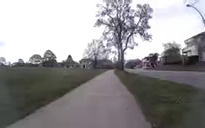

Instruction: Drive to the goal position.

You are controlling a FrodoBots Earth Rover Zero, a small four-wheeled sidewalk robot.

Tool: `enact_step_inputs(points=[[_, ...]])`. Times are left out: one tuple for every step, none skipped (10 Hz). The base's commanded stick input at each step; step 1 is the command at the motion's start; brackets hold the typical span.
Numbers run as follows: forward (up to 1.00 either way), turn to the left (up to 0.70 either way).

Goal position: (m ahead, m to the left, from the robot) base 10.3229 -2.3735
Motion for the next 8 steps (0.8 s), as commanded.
enact_step_inputs(points=[[1.0,0.29],[1.0,0.16],[1.0,0.03],[1.0,0.0],[1.0,0.0],[1.0,-0.13],[1.0,-0.28],[1.0,-0.37]])
